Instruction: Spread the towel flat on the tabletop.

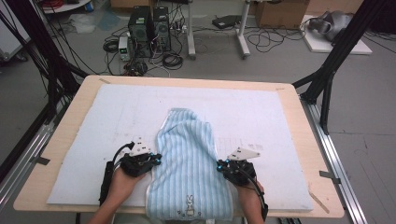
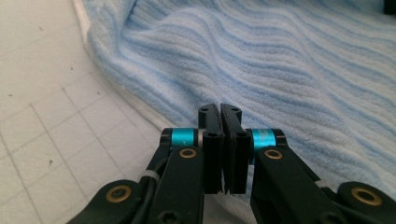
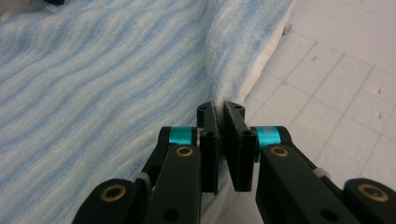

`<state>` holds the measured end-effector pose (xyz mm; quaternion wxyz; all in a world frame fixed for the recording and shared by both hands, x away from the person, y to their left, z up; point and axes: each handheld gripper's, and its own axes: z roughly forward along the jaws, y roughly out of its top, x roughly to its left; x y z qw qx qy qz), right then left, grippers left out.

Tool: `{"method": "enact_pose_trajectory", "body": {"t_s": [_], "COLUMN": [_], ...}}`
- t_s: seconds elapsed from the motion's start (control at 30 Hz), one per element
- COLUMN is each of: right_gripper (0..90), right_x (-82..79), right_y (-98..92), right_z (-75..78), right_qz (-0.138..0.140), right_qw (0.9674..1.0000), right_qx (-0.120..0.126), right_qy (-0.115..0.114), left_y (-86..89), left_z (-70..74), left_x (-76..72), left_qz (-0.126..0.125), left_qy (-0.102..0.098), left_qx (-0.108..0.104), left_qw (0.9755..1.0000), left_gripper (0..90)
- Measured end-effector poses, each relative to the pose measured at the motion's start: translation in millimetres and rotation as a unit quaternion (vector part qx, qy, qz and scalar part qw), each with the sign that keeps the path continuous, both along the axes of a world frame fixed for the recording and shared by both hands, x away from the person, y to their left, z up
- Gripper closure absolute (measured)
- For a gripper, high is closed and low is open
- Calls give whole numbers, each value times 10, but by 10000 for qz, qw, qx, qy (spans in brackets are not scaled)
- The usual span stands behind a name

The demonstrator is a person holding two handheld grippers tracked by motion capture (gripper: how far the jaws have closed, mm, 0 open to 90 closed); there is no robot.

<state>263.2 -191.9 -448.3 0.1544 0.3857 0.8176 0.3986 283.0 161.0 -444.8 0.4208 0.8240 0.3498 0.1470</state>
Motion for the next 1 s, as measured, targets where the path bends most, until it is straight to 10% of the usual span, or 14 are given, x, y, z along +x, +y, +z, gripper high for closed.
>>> {"method": "enact_pose_trajectory", "body": {"t_s": [0.27, 0.43, 0.57, 0.67, 0.87, 1.0], "right_gripper": [848, 779, 532, 486, 548, 654], "right_x": [-245, -371, -200, 1, 419, 519], "right_y": [-64, -85, -135, -100, 146, 279], "right_z": [-8, -3, 90, 205, 234, 128], "right_qz": [427, 520, 66, -231, -416, -302], "right_qw": [9991, 9986, 9966, 9943, 9968, 9994], "right_qx": [-6, -13, 790, 944, 612, 149], "right_qy": [5, 29, -214, -431, -293, 11], "left_y": [88, 172, 238, 292, 242, 188], "left_z": [-35, -34, 68, 148, 95, -56], "left_x": [-274, -306, -167, 20, 326, 451], "left_qz": [-229, -233, 267, 555, 739, 876], "left_qy": [107, 90, -371, -547, -486, -214], "left_qx": [-197, -671, -1130, -1449, -1529, -1227], "left_qw": [9995, 9974, 9925, 9864, 9843, 9883], "left_gripper": [868, 835, 531, 487, 514, 552]}}
